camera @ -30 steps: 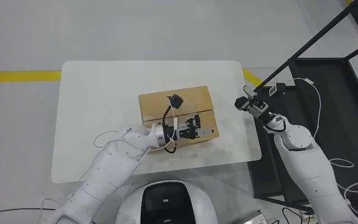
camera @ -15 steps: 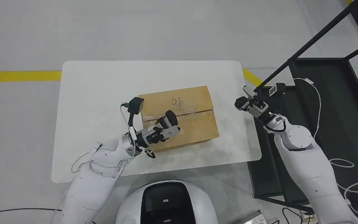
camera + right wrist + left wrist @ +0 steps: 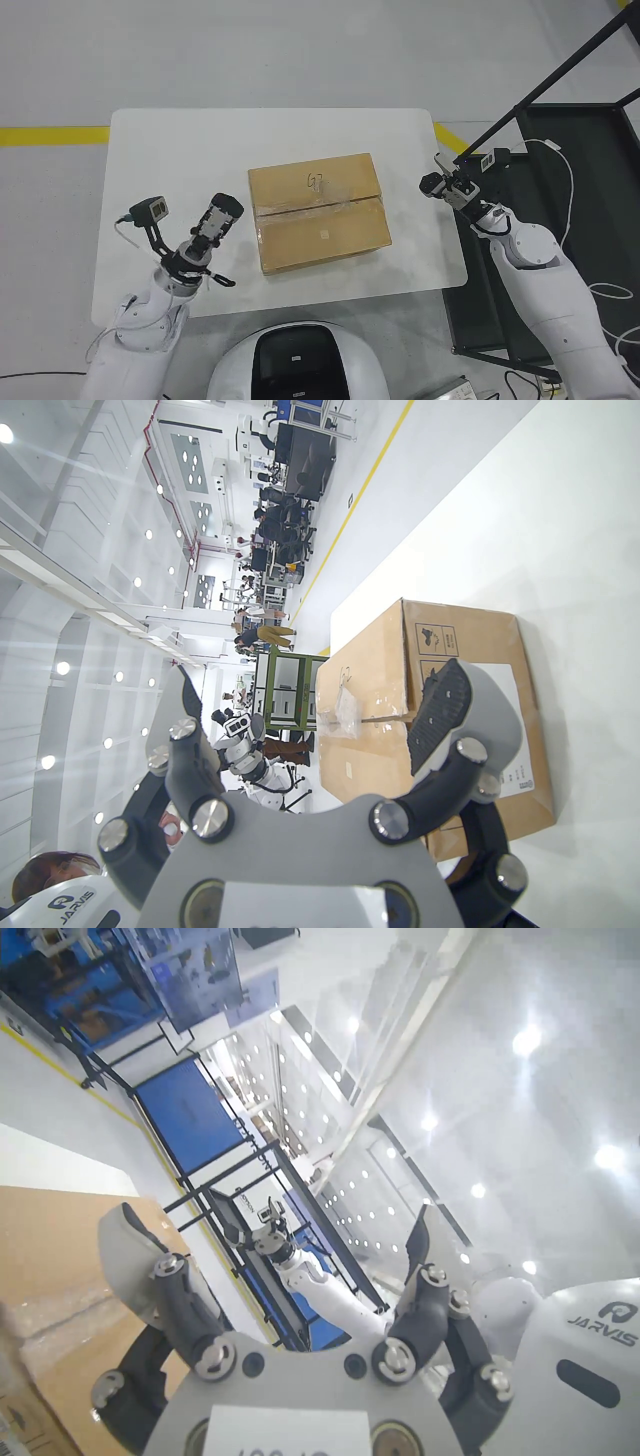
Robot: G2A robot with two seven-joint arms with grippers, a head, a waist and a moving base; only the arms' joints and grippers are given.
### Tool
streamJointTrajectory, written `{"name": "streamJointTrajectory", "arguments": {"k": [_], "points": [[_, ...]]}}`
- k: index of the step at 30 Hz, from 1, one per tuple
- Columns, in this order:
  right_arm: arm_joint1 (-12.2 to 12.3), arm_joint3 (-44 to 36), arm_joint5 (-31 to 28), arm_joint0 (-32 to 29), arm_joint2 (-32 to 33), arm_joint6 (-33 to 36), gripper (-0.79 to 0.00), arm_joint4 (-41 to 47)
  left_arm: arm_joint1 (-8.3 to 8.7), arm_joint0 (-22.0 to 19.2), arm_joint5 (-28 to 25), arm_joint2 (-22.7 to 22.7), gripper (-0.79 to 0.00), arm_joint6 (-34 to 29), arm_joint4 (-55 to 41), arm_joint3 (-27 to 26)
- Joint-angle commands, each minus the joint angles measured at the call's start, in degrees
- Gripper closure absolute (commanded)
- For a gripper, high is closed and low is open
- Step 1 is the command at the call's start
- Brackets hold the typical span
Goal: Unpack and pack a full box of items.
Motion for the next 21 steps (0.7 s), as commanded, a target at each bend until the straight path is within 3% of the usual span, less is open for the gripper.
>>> {"name": "streamJointTrajectory", "arguments": {"k": [1, 5, 14, 21], "points": [[0.0, 0.0, 0.0, 0.0, 0.0, 0.0, -0.785, 0.0, 0.13, 1.4, -0.9, -1.5, -0.785, 1.2, -1.5, 0.6], [0.0, 0.0, 0.0, 0.0, 0.0, 0.0, -0.785, 0.0, 0.33, 3.6, -1.8, -4.2, -0.785, 3.0, -2.8, 1.3], [0.0, 0.0, 0.0, 0.0, 0.0, 0.0, -0.785, 0.0, -0.01, 8.7, -0.5, -9.7, -0.785, 14.2, 0.0, -0.5], [0.0, 0.0, 0.0, 0.0, 0.0, 0.0, -0.785, 0.0, -0.04, 9.0, -0.6, -10.0, -0.785, 14.6, 0.0, -0.5]]}}
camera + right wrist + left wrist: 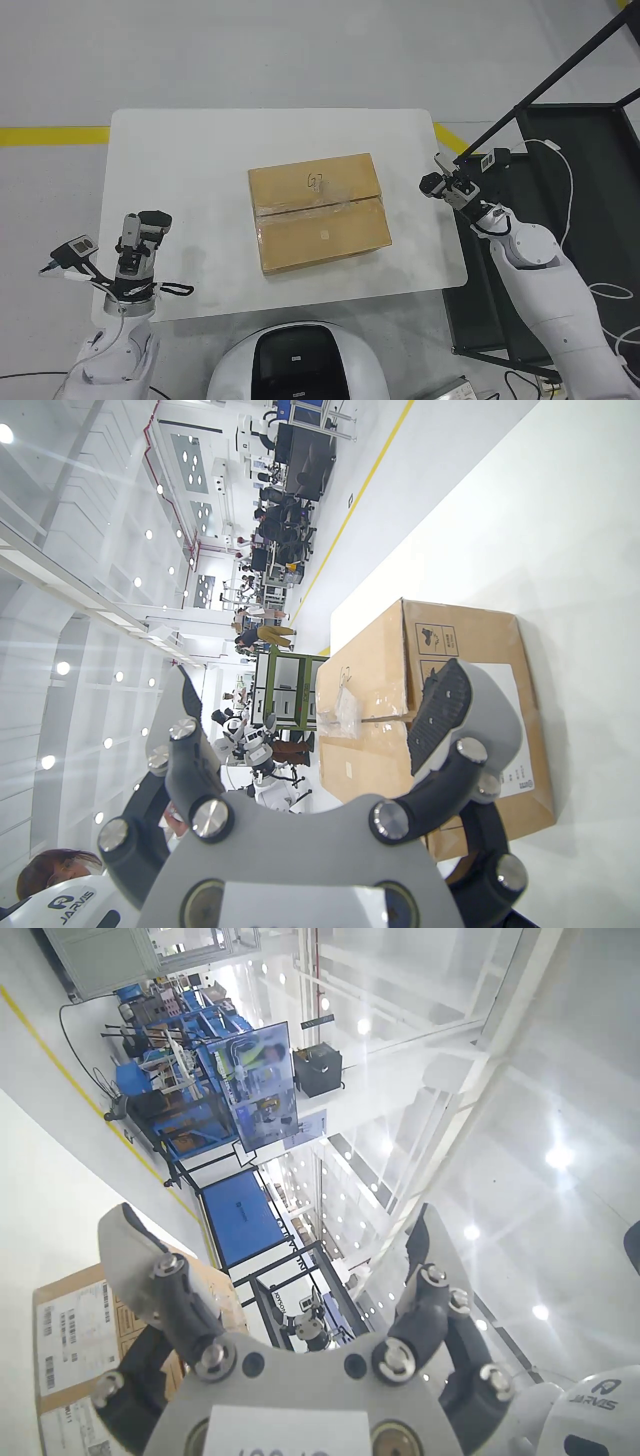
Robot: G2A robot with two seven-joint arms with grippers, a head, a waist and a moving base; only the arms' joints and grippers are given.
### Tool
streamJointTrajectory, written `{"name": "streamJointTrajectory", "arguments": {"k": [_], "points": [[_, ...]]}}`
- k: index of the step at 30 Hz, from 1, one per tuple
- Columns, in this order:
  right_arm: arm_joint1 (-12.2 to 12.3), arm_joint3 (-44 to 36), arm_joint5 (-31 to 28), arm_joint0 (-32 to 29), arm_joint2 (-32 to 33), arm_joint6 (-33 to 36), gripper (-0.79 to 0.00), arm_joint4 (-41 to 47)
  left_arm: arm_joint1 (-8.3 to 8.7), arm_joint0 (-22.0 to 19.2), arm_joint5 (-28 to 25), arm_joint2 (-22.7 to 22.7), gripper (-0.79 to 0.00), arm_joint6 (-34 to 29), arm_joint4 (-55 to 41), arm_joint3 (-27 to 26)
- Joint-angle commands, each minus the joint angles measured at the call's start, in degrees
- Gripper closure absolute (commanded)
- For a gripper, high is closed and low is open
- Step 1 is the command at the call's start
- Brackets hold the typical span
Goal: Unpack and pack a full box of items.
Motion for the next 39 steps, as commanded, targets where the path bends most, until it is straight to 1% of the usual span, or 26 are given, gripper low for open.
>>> {"name": "streamJointTrajectory", "arguments": {"k": [1, 3, 4, 9, 12, 16, 30, 32, 35, 39], "points": [[0.0, 0.0, 0.0, 0.0, 0.0, 0.0, -0.785, 0.0, 0.0, 0.0, 0.0, 0.0, -0.785, 0.0, 0.0, 0.0], [-0.2, -1.0, 0.7, 0.2, -0.3, 0.3, -0.785, 1.3, 0.0, 0.0, 0.0, 0.0, -0.785, 0.0, 0.0, 0.0], [-0.2, -1.6, 1.3, 0.6, -0.6, 1.6, -0.785, 2.0, 0.0, 0.0, 0.0, 0.0, -0.785, 0.0, 0.0, 0.0], [-0.7, -3.0, 3.9, 5.0, -4.0, 10.9, -0.785, 3.6, 0.0, 0.0, 0.0, 0.0, -0.785, 0.0, 0.0, 0.0], [-1.0, -2.5, 5.7, 8.1, -6.9, 14.7, -0.785, 1.9, 0.0, 0.0, 0.0, 0.0, -0.785, 0.0, 0.0, 0.0], [-1.6, -1.0, 5.5, 10.9, -9.4, 15.6, -0.785, 0.4, 0.0, 0.0, 0.0, 0.0, -0.785, 0.0, 0.0, 0.0], [-1.6, -1.4, 5.5, 11.1, -9.4, 15.4, -0.785, 0.2, 0.0, 0.0, 0.0, 0.0, -0.785, 0.0, 0.0, 0.0], [-1.8, -4.1, 6.7, 12.5, -10.3, 15.3, -0.785, -0.9, 0.0, 0.0, 0.0, 0.0, -0.785, 0.0, 0.0, 0.0], [-2.3, -6.4, 9.0, 16.3, -13.7, 17.4, -0.785, -3.5, 0.0, 0.0, 0.0, 0.0, -0.785, 0.0, 0.0, 0.0], [-3.7, -6.0, 10.4, 22.1, -19.8, 19.5, -0.785, -6.5, 0.0, 0.0, 0.0, 0.0, -0.785, 0.0, 0.0, 0.0]]}}
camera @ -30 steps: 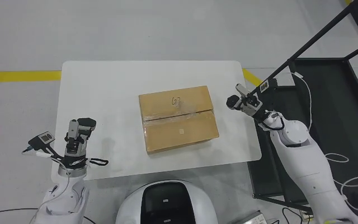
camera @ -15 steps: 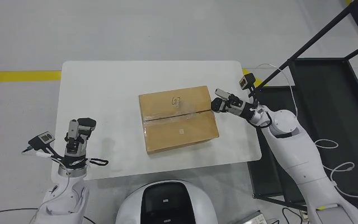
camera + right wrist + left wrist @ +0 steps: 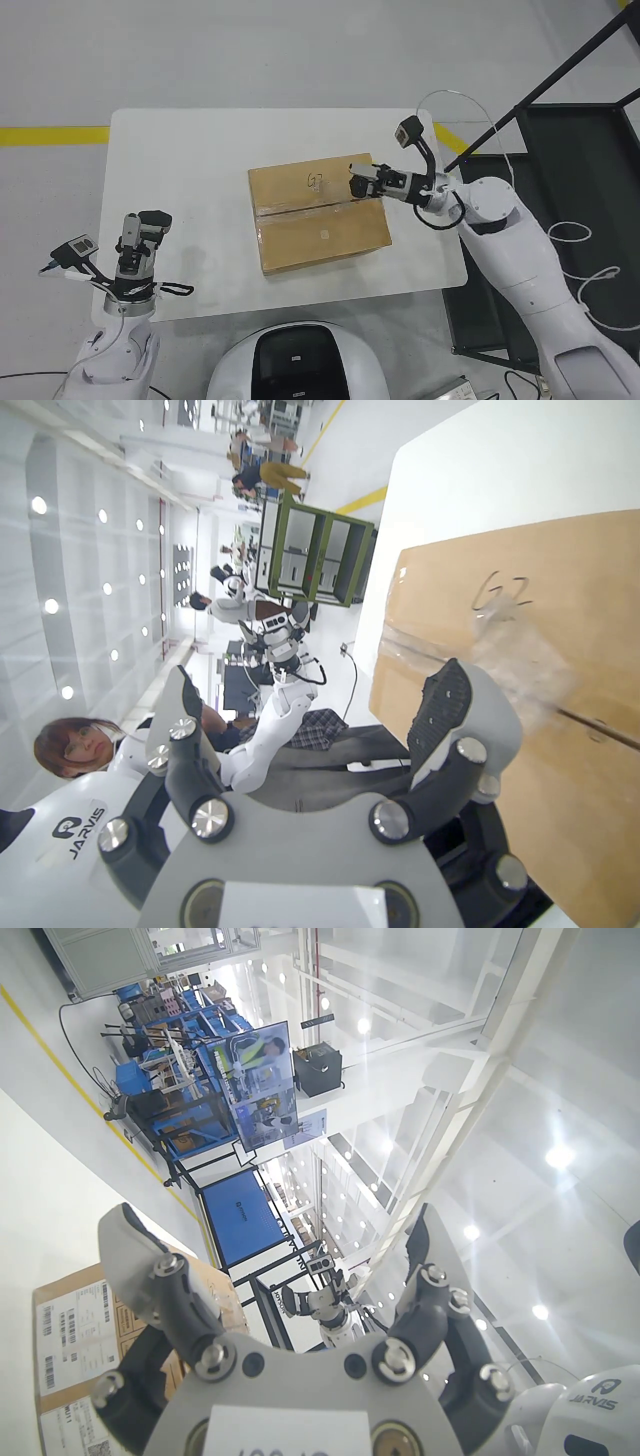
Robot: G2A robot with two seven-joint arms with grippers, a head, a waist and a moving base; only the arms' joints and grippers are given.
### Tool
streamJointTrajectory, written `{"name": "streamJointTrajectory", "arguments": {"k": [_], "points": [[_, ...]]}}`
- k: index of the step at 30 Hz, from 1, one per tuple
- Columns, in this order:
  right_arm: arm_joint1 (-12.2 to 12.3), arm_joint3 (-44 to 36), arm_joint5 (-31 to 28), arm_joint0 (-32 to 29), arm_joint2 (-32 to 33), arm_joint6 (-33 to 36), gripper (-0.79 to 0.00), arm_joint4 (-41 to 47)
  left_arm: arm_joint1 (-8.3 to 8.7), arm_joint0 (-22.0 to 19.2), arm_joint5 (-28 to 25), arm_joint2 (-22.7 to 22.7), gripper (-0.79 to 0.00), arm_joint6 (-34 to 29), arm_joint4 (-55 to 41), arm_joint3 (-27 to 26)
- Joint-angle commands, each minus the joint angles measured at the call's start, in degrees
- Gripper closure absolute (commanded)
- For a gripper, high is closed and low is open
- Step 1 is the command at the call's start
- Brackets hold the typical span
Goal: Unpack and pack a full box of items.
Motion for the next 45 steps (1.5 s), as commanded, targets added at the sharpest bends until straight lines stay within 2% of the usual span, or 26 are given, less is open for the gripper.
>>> {"name": "streamJointTrajectory", "arguments": {"k": [1, 5, 20, 24, 29, 34, 45], "points": [[-0.8, 0.8, 1.2, 3.2, -3.5, 0.8, -0.785, -1.2, 0.0, 0.0, 0.0, 0.0, -0.785, 0.0, 0.0, 0.0], [-2.1, 3.8, 3.5, 6.9, -7.8, 0.4, -0.785, -0.9, 0.0, 0.0, 0.0, 0.0, -0.785, 0.0, 0.0, 0.0], [-2.2, 3.1, 3.6, 6.8, -8.0, -0.1, -0.785, -1.5, 0.0, 0.0, 0.0, 0.0, -0.785, 0.0, 0.0, 0.0], [-3.0, 1.1, 5.1, 8.9, -10.3, -0.2, -0.785, -2.7, 0.0, 0.0, 0.0, 0.0, -0.785, 0.0, 0.0, 0.0], [-5.2, 2.3, 5.7, 13.9, -17.0, 0.3, -0.785, -3.7, 0.0, 0.0, 0.0, 0.0, -0.785, 0.0, 0.0, 0.0], [-8.3, 6.8, 4.6, 18.3, -23.9, -1.3, -0.785, -3.6, 0.0, 0.0, 0.0, 0.0, -0.785, 0.0, 0.0, 0.0], [-13.5, 16.5, 1.6, 22.8, -31.2, -3.2, -0.785, -0.3, 0.0, 0.0, 0.0, 0.0, -0.785, 0.0, 0.0, 0.0]]}}
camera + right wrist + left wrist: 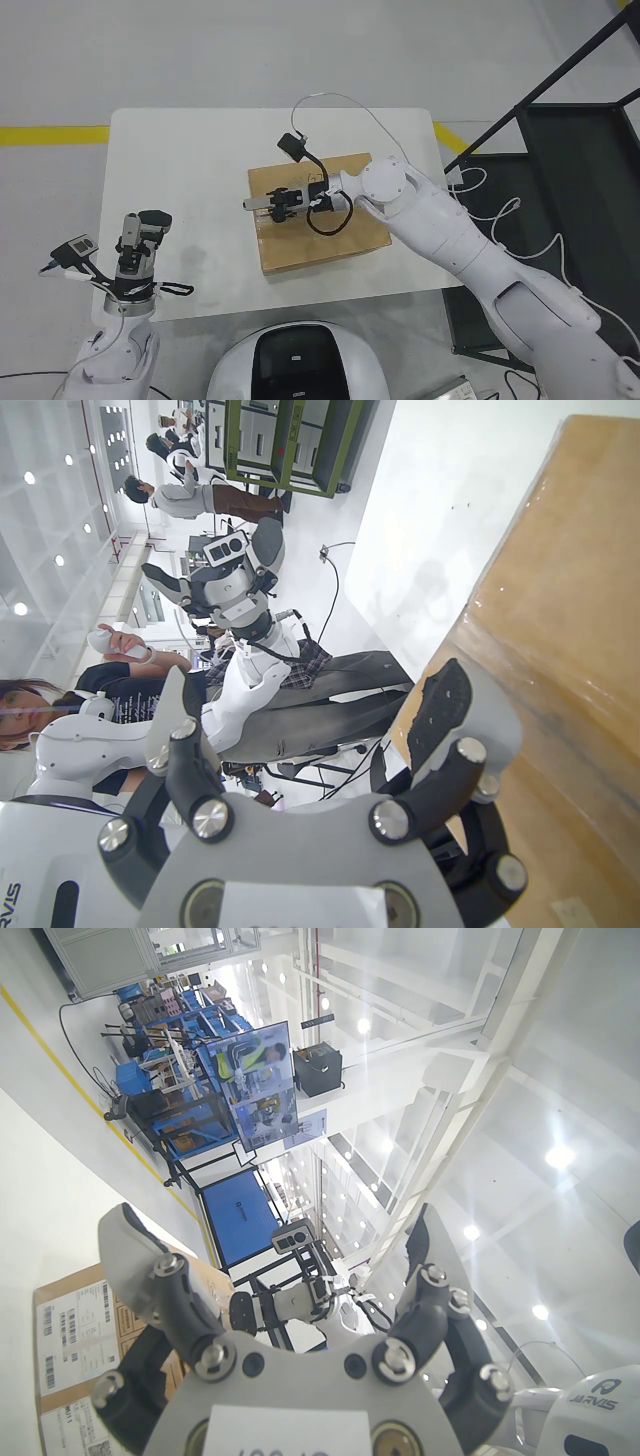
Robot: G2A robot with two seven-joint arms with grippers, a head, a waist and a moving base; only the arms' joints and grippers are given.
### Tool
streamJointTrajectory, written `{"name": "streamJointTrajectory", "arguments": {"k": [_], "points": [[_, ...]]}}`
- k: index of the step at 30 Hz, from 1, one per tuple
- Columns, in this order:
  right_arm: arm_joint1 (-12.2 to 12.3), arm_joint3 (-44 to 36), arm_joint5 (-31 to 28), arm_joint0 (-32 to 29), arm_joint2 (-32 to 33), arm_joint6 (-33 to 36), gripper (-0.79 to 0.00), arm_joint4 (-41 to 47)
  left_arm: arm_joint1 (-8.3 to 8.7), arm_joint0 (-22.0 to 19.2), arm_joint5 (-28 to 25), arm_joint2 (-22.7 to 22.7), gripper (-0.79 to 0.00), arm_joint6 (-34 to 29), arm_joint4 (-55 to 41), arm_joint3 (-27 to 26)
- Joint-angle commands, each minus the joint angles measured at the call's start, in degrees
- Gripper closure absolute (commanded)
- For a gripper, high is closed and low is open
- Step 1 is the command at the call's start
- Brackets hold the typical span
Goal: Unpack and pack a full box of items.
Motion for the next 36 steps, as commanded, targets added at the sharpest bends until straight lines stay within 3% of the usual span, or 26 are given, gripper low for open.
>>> {"name": "streamJointTrajectory", "arguments": {"k": [1, 20, 36], "points": [[-0.6, 1.8, -0.5, 0.6, -0.1, -0.6, -0.785, 0.9, 0.0, 0.0, 0.0, 0.0, -0.785, 0.0, 0.0, 0.0], [-1.4, 1.5, 0.0, 0.5, -0.3, 0.1, -0.785, -1.5, 0.0, 0.0, 0.0, 0.0, -0.785, 0.0, 0.0, 0.0], [-5.3, 8.7, -1.3, 0.7, -2.6, -2.5, -0.785, -1.0, 0.0, 0.0, 0.0, 0.0, -0.785, 0.0, 0.0, 0.0]]}}
